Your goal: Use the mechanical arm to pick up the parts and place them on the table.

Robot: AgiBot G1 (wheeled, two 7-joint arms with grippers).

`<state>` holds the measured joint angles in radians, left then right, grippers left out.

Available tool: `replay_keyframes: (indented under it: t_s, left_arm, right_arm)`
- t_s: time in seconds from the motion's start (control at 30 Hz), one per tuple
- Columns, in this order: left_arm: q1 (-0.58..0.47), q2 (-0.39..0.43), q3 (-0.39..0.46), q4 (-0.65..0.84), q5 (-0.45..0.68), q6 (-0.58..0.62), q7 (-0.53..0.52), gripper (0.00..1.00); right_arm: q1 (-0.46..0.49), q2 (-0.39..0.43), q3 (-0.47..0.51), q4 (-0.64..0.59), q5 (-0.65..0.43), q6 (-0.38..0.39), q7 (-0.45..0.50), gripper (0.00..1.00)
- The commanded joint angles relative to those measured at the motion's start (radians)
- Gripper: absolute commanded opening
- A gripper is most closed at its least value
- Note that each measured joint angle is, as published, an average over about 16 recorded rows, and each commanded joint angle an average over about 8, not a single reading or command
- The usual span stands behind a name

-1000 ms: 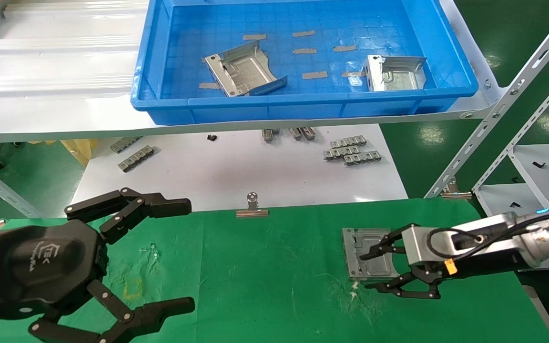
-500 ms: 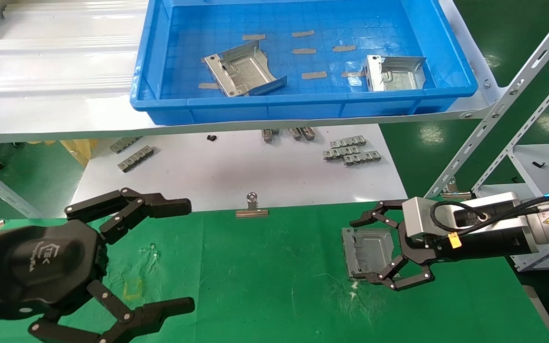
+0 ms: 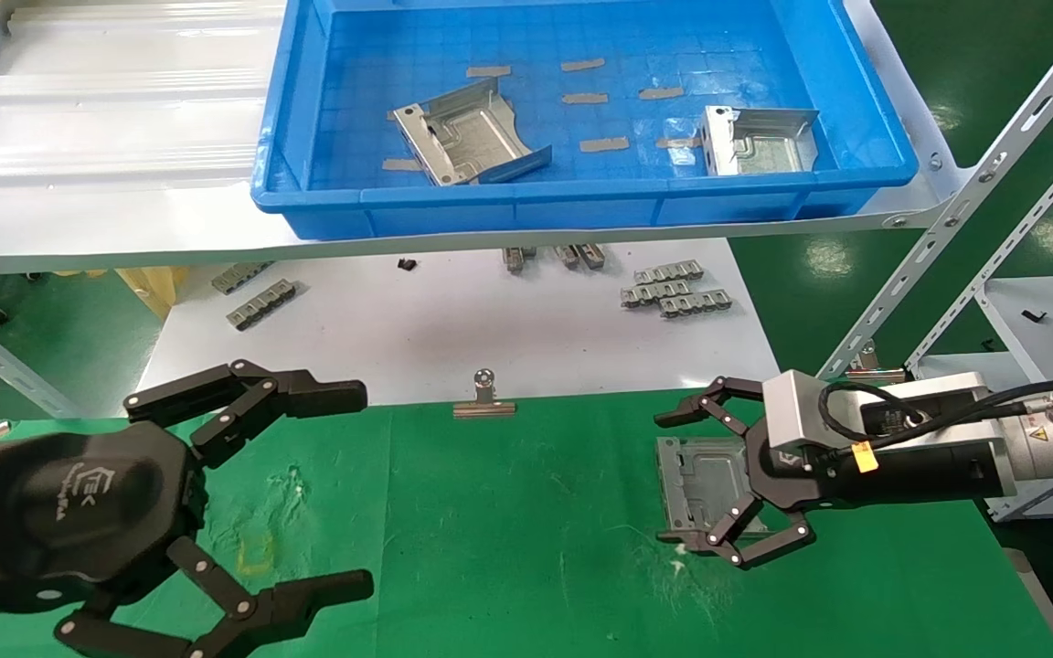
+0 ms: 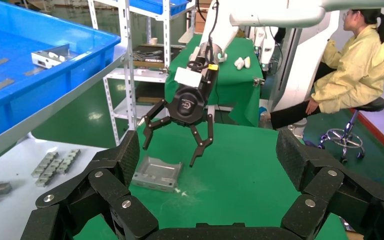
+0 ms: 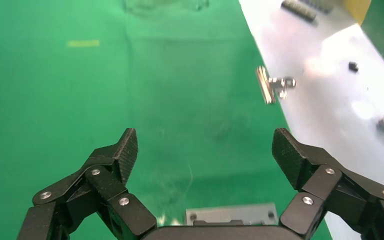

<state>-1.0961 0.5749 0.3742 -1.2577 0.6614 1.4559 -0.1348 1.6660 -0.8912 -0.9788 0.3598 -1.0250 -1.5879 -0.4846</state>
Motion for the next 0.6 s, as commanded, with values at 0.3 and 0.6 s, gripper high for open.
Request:
replay_keyframes:
  t_s: [0.3,0.6]
  left_arm:
    - [0.0,0.0,0.0,0.0,0.0,0.0,0.0,1.0]
    - [0.0,0.0,0.0,0.0,0.0,0.0,0.0,1.0]
  right_arm:
    - [-0.113,0.053,0.133,0.176,0.056,0.018,0.128,1.0]
    - [-0.214,0.101,0.253,0.335,0.107,0.033,0.244,1.0]
